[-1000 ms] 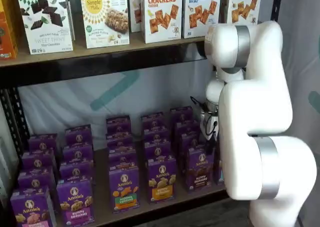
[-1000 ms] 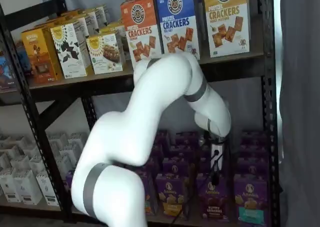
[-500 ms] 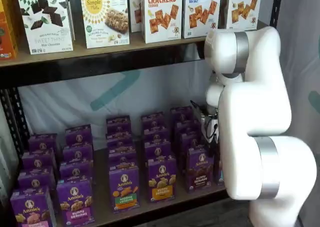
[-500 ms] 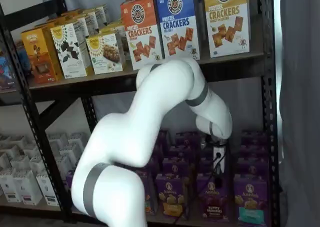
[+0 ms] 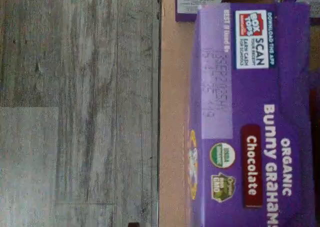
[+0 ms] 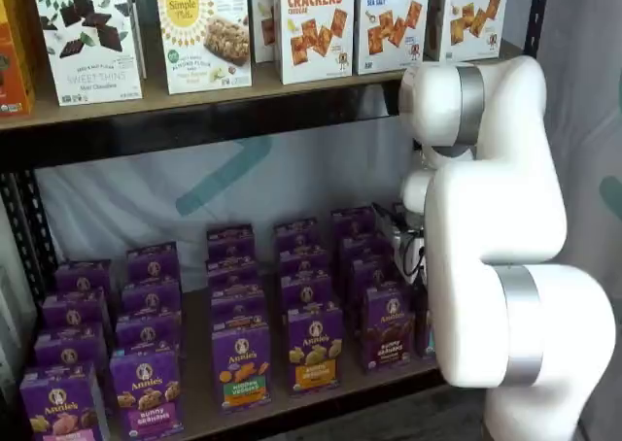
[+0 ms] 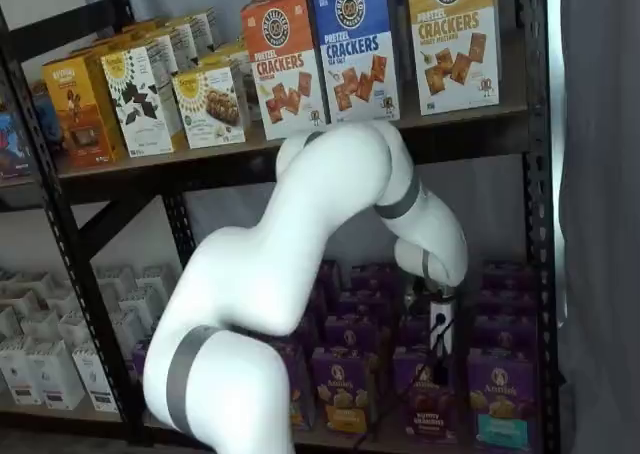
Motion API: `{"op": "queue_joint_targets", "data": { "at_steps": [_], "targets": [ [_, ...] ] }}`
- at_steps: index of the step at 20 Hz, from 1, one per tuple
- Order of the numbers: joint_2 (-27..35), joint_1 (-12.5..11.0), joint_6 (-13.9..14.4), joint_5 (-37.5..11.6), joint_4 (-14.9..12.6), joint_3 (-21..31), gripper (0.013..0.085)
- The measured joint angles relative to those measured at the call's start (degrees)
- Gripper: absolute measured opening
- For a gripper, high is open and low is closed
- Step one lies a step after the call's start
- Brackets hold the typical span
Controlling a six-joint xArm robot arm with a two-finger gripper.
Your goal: Pick up the purple box with a brown patch in the center, on the bottom shelf, the fifth box from the left
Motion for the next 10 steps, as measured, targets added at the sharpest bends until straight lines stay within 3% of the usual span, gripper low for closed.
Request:
{"op": "queue_joint_targets", "data": {
  "at_steps": [10],
  "targets": [
    [1.9,0.1,0.6,0.0,-0.6,-2.6,0.0850]
  ]
}}
